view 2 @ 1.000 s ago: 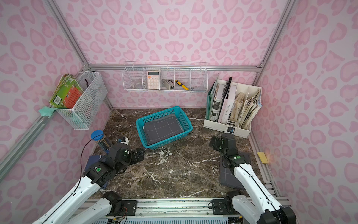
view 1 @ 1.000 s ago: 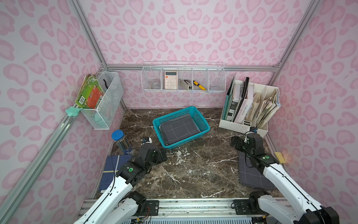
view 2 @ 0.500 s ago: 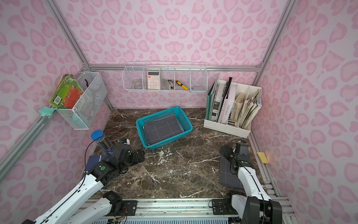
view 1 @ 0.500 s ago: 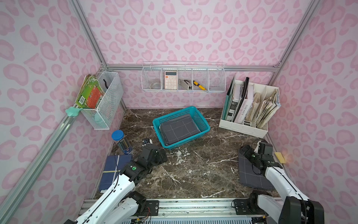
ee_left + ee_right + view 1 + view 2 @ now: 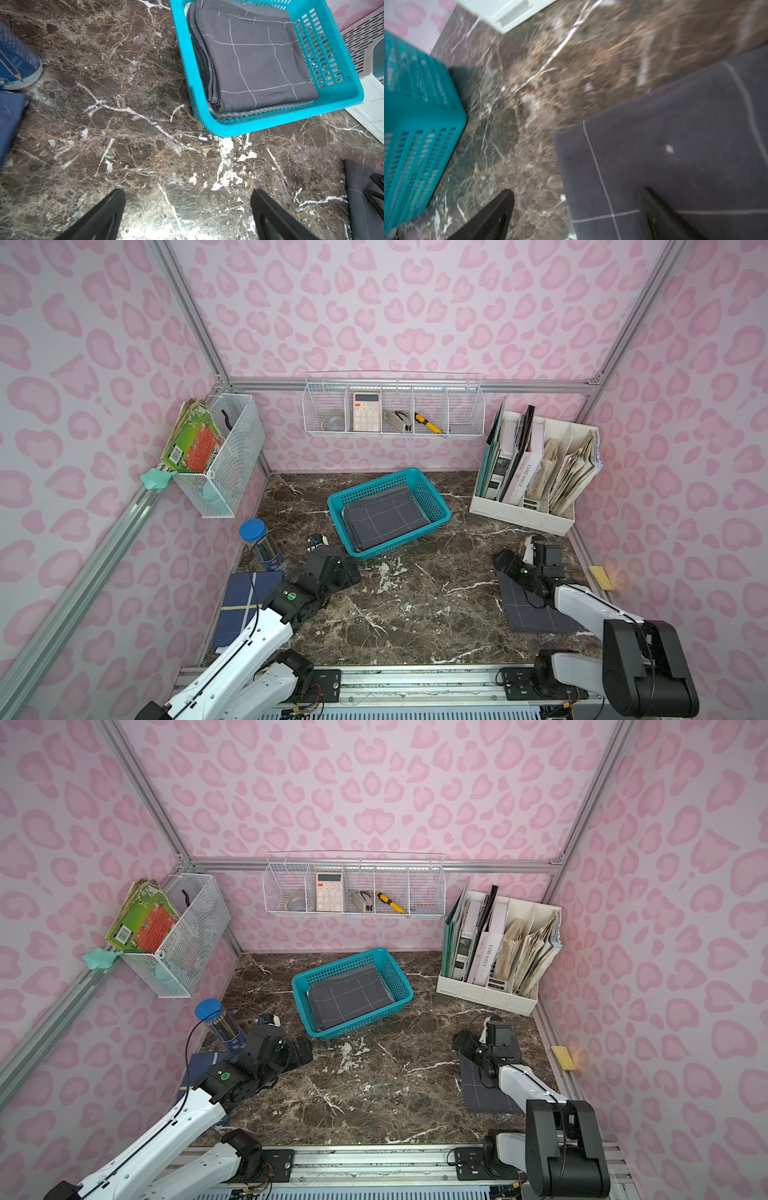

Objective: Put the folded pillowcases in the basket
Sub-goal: Move the pillowcase to the center of the board.

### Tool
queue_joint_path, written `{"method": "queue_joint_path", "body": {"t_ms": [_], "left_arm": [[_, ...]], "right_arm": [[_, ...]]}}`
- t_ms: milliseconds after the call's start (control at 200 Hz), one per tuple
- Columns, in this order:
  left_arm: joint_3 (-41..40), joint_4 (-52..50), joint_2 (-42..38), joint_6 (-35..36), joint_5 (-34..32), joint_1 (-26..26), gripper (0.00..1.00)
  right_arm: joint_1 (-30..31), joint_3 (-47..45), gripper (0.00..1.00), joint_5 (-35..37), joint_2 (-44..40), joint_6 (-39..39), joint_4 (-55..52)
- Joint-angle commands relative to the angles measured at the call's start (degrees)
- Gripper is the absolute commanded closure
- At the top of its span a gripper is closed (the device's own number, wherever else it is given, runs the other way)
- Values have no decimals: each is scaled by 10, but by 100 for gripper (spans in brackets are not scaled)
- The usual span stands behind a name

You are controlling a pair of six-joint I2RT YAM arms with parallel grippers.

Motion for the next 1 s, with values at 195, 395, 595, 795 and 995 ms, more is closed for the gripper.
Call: {"method": "queue_joint_path", "body": {"t_ms": [195, 395, 595, 795, 995], "left_arm": [[6, 24, 18, -4, 1, 0, 1], [11, 8, 22, -3, 0, 1, 1], [-1, 19, 18, -10, 10, 1, 1], [7, 0, 21, -9, 1, 1, 2], [21, -7, 48, -9, 9, 0, 2]], "right_arm": [[82, 46, 3, 50, -2, 5, -88], [6, 72, 3, 38, 10, -60, -124], [-11, 82, 3, 8, 67, -71, -113], [100, 87, 4, 23, 91, -37, -86], [224, 139, 7, 22, 132, -13, -102]]}}
